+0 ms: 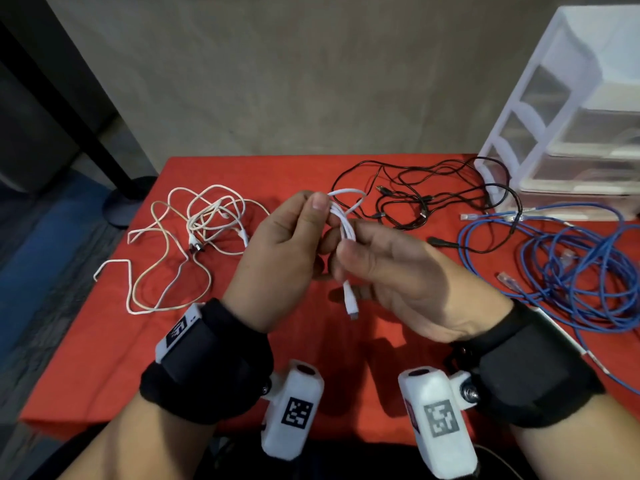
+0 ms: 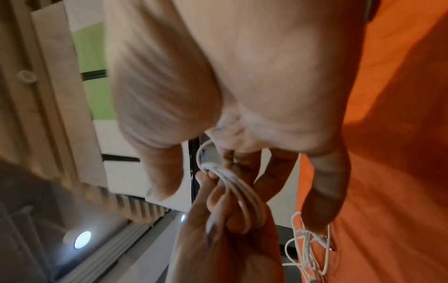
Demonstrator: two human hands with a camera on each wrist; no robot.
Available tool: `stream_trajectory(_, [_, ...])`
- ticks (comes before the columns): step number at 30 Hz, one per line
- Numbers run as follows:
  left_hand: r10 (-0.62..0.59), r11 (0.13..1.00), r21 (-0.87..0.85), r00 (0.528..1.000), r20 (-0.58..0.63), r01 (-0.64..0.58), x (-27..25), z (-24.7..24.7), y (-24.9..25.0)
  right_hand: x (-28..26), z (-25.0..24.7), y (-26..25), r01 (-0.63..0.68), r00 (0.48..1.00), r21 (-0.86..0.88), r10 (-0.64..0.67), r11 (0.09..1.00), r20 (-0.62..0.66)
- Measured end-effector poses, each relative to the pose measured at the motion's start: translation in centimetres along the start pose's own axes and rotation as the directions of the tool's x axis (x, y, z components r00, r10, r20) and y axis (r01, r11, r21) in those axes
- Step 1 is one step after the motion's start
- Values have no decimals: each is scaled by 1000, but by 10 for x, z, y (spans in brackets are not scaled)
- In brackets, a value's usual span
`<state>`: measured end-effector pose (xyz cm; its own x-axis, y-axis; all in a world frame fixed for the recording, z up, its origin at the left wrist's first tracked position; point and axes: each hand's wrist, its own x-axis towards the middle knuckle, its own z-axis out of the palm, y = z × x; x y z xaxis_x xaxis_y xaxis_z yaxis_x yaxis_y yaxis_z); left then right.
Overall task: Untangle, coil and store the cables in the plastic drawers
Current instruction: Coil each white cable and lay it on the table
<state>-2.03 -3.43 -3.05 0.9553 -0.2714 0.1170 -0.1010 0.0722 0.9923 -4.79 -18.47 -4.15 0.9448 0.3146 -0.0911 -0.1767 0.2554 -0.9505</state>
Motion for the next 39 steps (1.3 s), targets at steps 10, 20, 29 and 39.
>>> stream_trajectory(10, [125, 976, 183, 991, -49, -115, 3, -7, 2, 1, 1, 4, 157, 986, -117, -163, 981, -41])
stream_trajectory(20, [207, 976, 128, 941, -269, -178, 17, -29, 14, 0, -15, 8, 55, 966, -607, -196, 792, -167])
stream_trajectory(29, [-63, 888, -459, 992, -110, 6, 21, -10, 8, 6, -34, -1, 96, 872, -390, -266, 916, -410])
stream_trajectory(39, [-213, 884, -440, 973, -83, 156, 13, 10, -9, 5, -21, -8, 195, 959, 234, -136, 952, -247])
